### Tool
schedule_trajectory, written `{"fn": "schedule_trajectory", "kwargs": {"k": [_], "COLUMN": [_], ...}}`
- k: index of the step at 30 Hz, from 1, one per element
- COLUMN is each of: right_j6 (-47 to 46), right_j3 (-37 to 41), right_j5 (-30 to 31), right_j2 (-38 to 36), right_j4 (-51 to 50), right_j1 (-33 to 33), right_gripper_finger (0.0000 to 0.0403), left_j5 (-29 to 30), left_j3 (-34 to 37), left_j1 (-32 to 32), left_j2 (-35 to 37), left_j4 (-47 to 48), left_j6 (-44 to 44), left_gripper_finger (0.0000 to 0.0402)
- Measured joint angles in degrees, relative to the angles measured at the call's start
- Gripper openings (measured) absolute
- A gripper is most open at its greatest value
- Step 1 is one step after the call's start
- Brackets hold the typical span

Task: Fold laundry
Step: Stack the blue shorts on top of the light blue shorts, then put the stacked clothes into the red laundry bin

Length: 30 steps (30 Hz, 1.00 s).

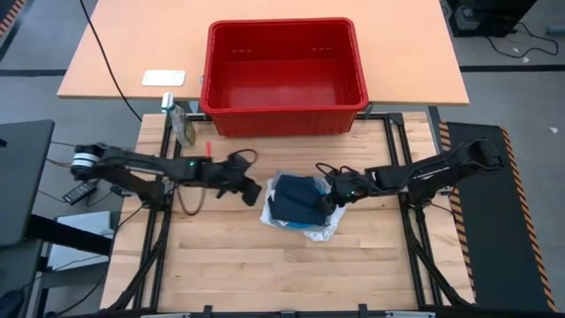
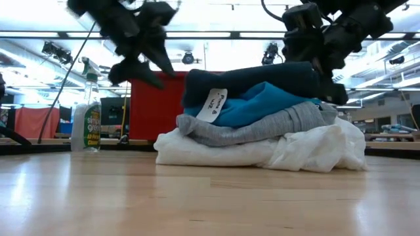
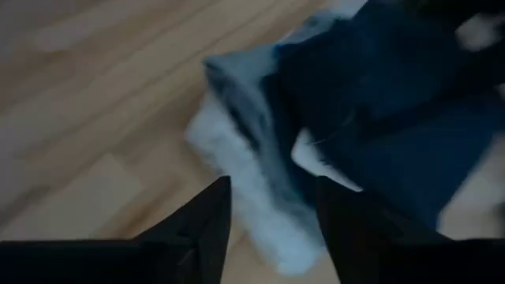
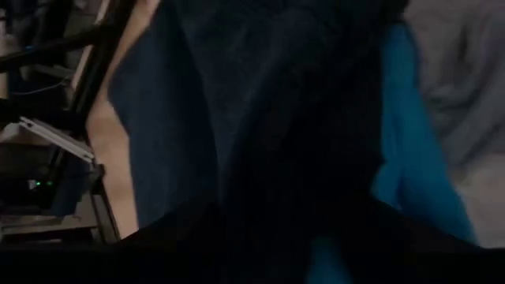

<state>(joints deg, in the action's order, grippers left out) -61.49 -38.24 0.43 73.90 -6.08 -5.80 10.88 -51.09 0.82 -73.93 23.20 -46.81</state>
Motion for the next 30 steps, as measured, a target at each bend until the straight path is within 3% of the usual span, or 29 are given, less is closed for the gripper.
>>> {"fn": "schedule_trajectory", "kwargs": {"k": [4,8,16,22,26,30], "right_j6": [-1.71,-2.78,-1.71,-2.59,1.69,1.97], "right_j3": [0.0,0.0,0.0,0.06,3.8,10.95], "right_j5": [0.61,1.01,4.55,2.13,-6.24,-11.11], "right_j2": [-2.78,-6.63,-14.25,-14.53,-11.7,-8.78], "right_j4": [-6.24,-8.26,-23.16,-32.36,-27.19,-10.89], "right_j1": [0.0,-0.13,0.42,0.83,5.35,8.78], "right_gripper_finger": [0.0226,0.0226,0.0226,0.0249,0.0291,0.0342], "left_j5": [-3.05,-3.06,-0.65,-5.56,-10.99,-12.96], "left_j3": [11.9,17.96,18.75,18.82,18.87,18.86], "left_j1": [-0.09,-0.01,-0.28,-0.39,-1.68,-2.64], "left_j2": [4.98,5.08,-0.65,-6.44,-12.34,-18.84], "left_j4": [-19.82,-32.77,-36.24,-38.53,-45.6,-53.61], "left_j6": [-5.36,-8.51,-12.64,-12.69,-11.18,-11.49], "left_gripper_finger": [0.0235,0.0291,0.037,0.0398,0.0398,0.0398]}}
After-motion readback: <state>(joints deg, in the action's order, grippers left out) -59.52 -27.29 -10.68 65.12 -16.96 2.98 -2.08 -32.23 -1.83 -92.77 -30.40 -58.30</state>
